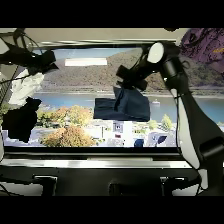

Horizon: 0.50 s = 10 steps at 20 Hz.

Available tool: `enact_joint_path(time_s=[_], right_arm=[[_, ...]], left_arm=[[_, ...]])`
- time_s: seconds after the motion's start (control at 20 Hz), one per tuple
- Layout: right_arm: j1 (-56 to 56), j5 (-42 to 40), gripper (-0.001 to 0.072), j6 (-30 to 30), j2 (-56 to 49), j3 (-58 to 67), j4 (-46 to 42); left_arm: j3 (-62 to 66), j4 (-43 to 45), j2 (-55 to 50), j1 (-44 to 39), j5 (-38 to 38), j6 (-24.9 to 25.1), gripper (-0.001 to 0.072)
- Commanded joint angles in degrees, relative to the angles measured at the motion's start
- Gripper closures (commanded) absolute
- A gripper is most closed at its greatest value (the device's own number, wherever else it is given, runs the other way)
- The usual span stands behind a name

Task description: Fold the clothes and pants, and hang the long-sleeved shirts on hangers.

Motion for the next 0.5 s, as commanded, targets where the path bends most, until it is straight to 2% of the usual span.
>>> enact_joint_path(time_s=[0.0, 0.15, 0.45], right_arm=[[3.8, -5.3, 0.0686, 2.3, -3.6, 0.1, 2.1], [3.9, -6.8, 0.0686, 2.2, -5.8, 0.1, 5.5], [3.9, -8.3, 0.0685, 2.1, -9.1, 0.1, 6.4]], left_arm=[[0.0, 0.5, 1.5, 3.6, -1.3, 0.9, 0.0689], [0.0, 0.6, 1.5, 4.6, -1.2, 1.8, 0.0689], [-0.1, 1.1, 1.3, 4.8, -1.0, 2.3, 0.0688]])
